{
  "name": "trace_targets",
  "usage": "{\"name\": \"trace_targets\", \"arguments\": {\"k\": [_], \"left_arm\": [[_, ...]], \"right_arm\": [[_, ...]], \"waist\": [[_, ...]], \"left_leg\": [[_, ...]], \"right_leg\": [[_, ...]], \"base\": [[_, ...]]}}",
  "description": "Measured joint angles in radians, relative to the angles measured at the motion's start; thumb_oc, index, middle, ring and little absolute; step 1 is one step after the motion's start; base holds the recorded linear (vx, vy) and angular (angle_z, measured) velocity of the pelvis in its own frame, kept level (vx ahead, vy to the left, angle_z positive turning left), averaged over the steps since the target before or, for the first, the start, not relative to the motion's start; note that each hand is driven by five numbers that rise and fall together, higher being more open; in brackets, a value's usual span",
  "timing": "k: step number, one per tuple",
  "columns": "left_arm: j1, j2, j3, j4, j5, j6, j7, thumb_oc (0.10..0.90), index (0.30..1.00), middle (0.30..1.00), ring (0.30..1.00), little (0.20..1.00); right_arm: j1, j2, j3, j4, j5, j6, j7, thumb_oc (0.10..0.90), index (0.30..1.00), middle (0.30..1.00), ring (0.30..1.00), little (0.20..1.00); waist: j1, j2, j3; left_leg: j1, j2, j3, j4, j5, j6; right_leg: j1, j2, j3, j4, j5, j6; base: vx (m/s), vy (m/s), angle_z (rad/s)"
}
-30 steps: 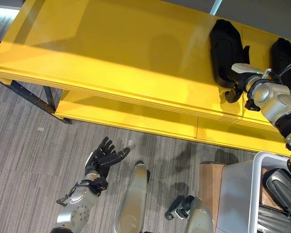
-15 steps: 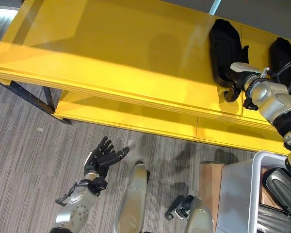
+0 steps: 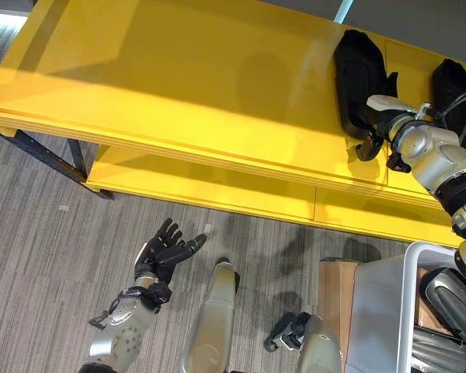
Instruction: Move parts from the plastic box to the shelf.
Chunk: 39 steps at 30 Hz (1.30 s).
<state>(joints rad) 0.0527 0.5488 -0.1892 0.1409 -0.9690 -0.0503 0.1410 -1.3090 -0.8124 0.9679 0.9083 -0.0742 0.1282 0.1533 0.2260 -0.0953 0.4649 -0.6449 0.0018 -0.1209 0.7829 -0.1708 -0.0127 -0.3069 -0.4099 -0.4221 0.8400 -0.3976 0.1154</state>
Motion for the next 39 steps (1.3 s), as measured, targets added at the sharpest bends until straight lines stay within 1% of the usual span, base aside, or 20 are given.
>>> {"name": "trace_targets", "arguments": {"k": [8,12,28,39], "left_arm": [[0.001,0.024,0.003,0.0,-0.002,0.0,0.0,0.9,1.0,1.0,1.0,1.0],[0.0,0.024,0.003,0.0,-0.004,0.0,0.0,0.9,1.0,1.0,1.0,1.0],[0.0,0.024,0.004,0.0,-0.006,0.0,0.0,0.9,1.0,1.0,1.0,1.0],[-0.002,0.025,0.004,0.0,-0.006,0.0,0.0,0.9,1.0,1.0,1.0,1.0]], "right_arm": [[-0.004,0.003,0.0,-0.011,0.022,0.002,0.0,0.9,1.0,1.0,1.0,1.0],[-0.007,0.003,0.0,-0.011,0.039,0.003,0.0,0.9,1.0,1.0,1.0,1.0],[-0.025,0.024,0.001,-0.012,0.041,0.004,0.0,0.9,1.0,1.0,1.0,1.0],[-0.035,0.03,0.001,-0.012,0.057,0.004,0.0,0.9,1.0,1.0,1.0,1.0]], "waist": [[0.001,0.0,0.0],[0.0,0.0,0.0],[0.002,0.0,0.0],[0.011,0.0,0.0]], "left_leg": [[0.0,0.002,-0.002,0.0,-0.001,-0.002],[0.0,0.002,-0.002,0.0,-0.001,-0.002],[-0.001,0.014,-0.007,0.002,-0.003,-0.008],[-0.001,0.014,-0.01,0.002,0.002,-0.017]], "right_leg": [[0.001,0.003,0.0,-0.001,0.0,0.0],[0.001,0.004,-0.001,-0.001,0.0,0.0],[0.001,0.018,-0.002,-0.005,0.001,-0.002],[0.003,0.019,-0.005,-0.006,0.002,0.0]], "base": [[0.0,0.0,0.0],[0.0,0.0,0.0],[0.0,0.0,0.0],[0.0,0.0,0.0]]}}
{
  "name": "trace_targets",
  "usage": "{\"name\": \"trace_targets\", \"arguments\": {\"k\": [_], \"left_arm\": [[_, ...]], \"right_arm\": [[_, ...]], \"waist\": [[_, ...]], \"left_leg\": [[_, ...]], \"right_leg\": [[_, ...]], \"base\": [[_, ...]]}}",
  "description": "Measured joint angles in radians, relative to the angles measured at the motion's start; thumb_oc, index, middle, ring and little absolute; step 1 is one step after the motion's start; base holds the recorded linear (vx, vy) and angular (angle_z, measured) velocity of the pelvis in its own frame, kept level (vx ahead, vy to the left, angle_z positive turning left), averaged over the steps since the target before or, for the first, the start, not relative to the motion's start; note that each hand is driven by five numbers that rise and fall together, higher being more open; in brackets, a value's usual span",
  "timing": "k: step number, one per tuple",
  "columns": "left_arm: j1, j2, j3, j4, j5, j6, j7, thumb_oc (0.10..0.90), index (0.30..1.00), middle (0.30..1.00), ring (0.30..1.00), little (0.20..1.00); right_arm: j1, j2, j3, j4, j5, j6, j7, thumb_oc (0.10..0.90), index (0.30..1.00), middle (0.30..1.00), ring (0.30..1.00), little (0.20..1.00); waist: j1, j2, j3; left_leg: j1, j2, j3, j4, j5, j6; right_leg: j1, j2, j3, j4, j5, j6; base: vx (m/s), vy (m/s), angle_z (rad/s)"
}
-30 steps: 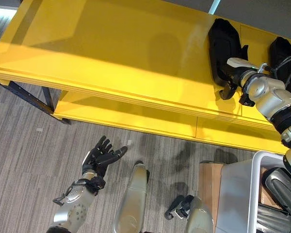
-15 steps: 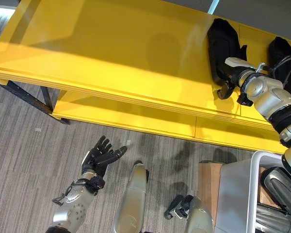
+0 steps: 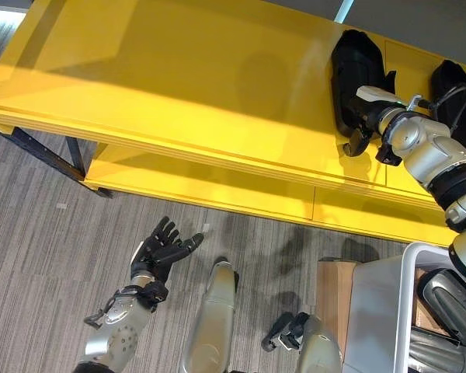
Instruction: Move parts from the plastic box to the shelf.
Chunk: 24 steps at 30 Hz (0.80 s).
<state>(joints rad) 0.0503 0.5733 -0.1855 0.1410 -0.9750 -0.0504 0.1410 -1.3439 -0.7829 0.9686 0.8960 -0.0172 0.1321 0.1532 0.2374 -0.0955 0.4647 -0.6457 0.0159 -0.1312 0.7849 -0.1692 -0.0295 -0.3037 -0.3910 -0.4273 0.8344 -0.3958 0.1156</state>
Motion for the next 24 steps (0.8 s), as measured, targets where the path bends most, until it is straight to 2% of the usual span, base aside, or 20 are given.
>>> {"name": "trace_targets", "arguments": {"k": [24], "left_arm": [[0.001,0.003,0.0,0.0,-0.001,0.0,0.0,0.9,1.0,1.0,1.0,1.0]], "right_arm": [[-0.011,0.006,0.0,0.0,0.021,0.0,0.0,0.9,1.0,1.0,1.0,1.0]], "waist": [[0.011,-0.001,0.0]], "left_leg": [[-0.006,0.0,-0.011,0.004,0.0,0.0]], "right_leg": [[0.002,0.004,-0.01,0.002,-0.001,-0.002]], "base": [[0.0,0.0,0.0]]}}
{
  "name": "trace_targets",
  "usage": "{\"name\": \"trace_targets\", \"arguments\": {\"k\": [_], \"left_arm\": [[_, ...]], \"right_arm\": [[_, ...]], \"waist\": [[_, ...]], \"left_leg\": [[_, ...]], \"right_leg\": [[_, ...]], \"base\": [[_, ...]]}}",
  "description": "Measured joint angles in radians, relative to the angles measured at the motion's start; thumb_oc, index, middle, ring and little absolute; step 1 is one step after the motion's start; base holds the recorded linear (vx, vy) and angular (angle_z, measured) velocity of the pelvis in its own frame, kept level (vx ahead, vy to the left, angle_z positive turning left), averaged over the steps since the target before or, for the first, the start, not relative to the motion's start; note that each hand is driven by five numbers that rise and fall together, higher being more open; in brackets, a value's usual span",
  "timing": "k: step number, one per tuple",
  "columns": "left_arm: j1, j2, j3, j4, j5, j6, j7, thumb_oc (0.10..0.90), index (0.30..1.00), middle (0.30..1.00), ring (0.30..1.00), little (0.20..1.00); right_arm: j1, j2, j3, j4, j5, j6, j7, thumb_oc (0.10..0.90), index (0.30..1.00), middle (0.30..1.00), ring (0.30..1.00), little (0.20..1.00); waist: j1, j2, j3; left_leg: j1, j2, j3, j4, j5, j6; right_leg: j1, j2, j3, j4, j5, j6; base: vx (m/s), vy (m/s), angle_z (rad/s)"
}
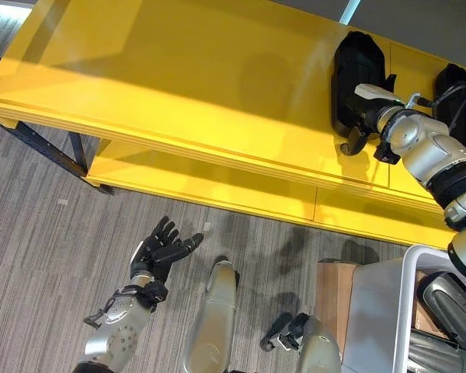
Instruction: Move parts from the plastic box to the shelf.
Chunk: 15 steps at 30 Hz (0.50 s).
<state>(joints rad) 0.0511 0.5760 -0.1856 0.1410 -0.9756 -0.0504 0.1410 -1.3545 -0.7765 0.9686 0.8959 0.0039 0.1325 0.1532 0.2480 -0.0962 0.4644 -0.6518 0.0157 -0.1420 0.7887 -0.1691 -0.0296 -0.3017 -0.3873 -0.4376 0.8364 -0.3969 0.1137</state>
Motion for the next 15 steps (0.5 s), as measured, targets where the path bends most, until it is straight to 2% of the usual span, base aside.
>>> {"name": "trace_targets", "arguments": {"k": [4,15], "left_arm": [[0.0,0.0,0.0,0.0,0.0,0.0,0.0,0.9,1.0,1.0,1.0,1.0],[0.005,0.0,0.015,0.0,-0.002,-0.002,0.002,0.9,1.0,1.0,1.0,1.0]], "right_arm": [[-0.001,0.0,0.0,-0.003,0.0,0.0,0.0,0.9,1.0,1.0,1.0,1.0],[-0.011,-0.026,0.026,-0.147,0.058,-0.009,0.008,0.9,1.0,1.0,1.0,1.0]], "waist": [[-0.001,0.0,0.0],[-0.024,-0.001,0.0]], "left_leg": [[0.0,0.0,-0.001,0.0,-0.001,0.001],[-0.009,0.002,-0.002,0.009,-0.004,0.007]], "right_leg": [[0.0,0.0,0.0,0.0,0.0,-0.001],[-0.004,0.001,-0.002,0.0,0.001,0.001]], "base": [[0.0,0.0,0.0],[0.0,0.0,0.0]]}}
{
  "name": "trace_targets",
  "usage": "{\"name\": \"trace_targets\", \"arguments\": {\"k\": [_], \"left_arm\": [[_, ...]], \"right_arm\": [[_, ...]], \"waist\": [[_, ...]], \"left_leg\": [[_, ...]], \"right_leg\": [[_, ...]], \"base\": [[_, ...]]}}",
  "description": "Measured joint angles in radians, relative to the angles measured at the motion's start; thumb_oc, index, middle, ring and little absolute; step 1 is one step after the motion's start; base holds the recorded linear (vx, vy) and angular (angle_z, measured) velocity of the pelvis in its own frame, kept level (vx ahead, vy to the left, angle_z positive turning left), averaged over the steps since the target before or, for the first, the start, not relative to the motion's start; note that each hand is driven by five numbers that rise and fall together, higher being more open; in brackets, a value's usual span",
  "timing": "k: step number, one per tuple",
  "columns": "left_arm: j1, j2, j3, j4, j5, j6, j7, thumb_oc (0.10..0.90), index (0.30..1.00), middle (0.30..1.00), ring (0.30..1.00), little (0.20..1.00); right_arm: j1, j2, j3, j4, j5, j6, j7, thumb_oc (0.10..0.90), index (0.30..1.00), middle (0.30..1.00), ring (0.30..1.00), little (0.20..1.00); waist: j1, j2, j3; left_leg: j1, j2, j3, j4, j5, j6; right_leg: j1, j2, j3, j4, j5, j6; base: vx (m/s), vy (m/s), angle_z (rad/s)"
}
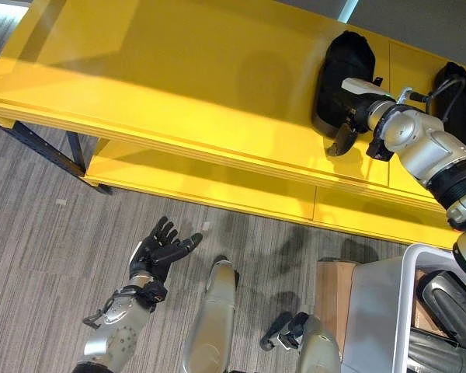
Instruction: Move parts from the plastic box to the shelf.
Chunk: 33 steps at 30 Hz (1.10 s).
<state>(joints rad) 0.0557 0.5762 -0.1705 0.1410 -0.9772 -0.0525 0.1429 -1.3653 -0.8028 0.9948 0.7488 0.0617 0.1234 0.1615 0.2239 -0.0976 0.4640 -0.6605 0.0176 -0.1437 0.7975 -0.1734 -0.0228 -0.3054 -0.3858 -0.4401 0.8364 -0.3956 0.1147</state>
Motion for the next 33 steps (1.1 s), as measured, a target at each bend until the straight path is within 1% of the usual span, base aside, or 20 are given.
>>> {"name": "trace_targets", "arguments": {"k": [2,8,11,13,18,21,33], "left_arm": [[0.0,0.0,0.002,0.0,0.0,0.0,0.0,0.9,1.0,1.0,1.0,1.0],[-0.004,0.0,0.015,-0.001,0.0,-0.001,0.004,0.9,1.0,1.0,1.0,1.0],[-0.003,0.0,0.018,-0.001,0.0,-0.001,0.006,0.9,1.0,1.0,1.0,1.0],[-0.003,0.0,0.019,0.0,-0.001,-0.002,0.006,0.9,1.0,1.0,1.0,1.0],[-0.004,0.0,0.019,0.0,-0.001,-0.004,0.005,0.9,1.0,1.0,1.0,1.0],[-0.003,0.0,0.019,0.0,-0.001,-0.017,0.006,0.9,1.0,1.0,1.0,1.0],[-0.003,0.0,0.019,0.0,-0.001,-0.018,0.005,0.9,1.0,1.0,1.0,1.0]], "right_arm": [[-0.005,0.0,0.013,0.001,0.0,0.0,0.0,0.9,1.0,1.0,1.0,1.0],[-0.013,-0.038,0.015,-0.01,0.001,-0.01,0.003,0.9,1.0,1.0,1.0,1.0],[-0.017,-0.077,0.022,-0.048,0.002,-0.009,0.004,0.9,1.0,1.0,1.0,1.0],[-0.022,-0.086,0.022,-0.049,0.011,-0.013,0.004,0.9,1.0,1.0,1.0,1.0],[-0.028,-0.089,0.023,-0.048,0.021,-0.013,0.004,0.9,1.0,1.0,1.0,1.0],[-0.028,-0.089,0.023,-0.048,0.021,-0.013,0.004,0.9,1.0,1.0,1.0,1.0],[-0.027,-0.089,0.026,-0.048,0.021,-0.01,0.004,0.9,1.0,1.0,1.0,1.0]], "waist": [[0.001,-0.001,0.0],[-0.005,-0.025,0.001],[-0.006,-0.027,0.001],[-0.006,-0.027,0.001],[-0.007,-0.033,0.001],[-0.007,-0.033,0.001],[-0.008,-0.033,0.001]], "left_leg": [[0.0,0.0,0.0,0.0,0.0,0.001],[0.0,0.001,0.004,0.001,-0.003,0.003],[0.0,0.005,0.008,0.001,-0.005,0.006],[0.001,0.01,0.014,0.001,-0.006,0.008],[0.005,0.014,0.019,-0.001,-0.007,0.009],[0.007,0.015,0.02,-0.003,-0.007,0.009],[0.015,0.016,0.022,-0.011,-0.005,0.007]], "right_leg": [[0.0,0.0,0.0,0.0,0.001,0.001],[-0.001,0.002,0.005,-0.007,0.004,0.001],[-0.001,0.006,0.009,-0.017,0.013,0.002],[-0.001,0.01,0.013,-0.021,0.017,0.003],[0.0,0.014,0.018,-0.029,0.022,0.005],[0.001,0.014,0.019,-0.029,0.023,0.005],[0.005,0.014,0.02,-0.032,0.023,0.005]], "base": [[0.0,0.0,0.0],[0.0,-0.001,-0.01],[0.0,-0.01,-0.05],[0.0,-0.008,-0.07],[0.0,-0.007,-0.04],[0.0,0.0,0.0],[0.0,0.0,0.0]]}}
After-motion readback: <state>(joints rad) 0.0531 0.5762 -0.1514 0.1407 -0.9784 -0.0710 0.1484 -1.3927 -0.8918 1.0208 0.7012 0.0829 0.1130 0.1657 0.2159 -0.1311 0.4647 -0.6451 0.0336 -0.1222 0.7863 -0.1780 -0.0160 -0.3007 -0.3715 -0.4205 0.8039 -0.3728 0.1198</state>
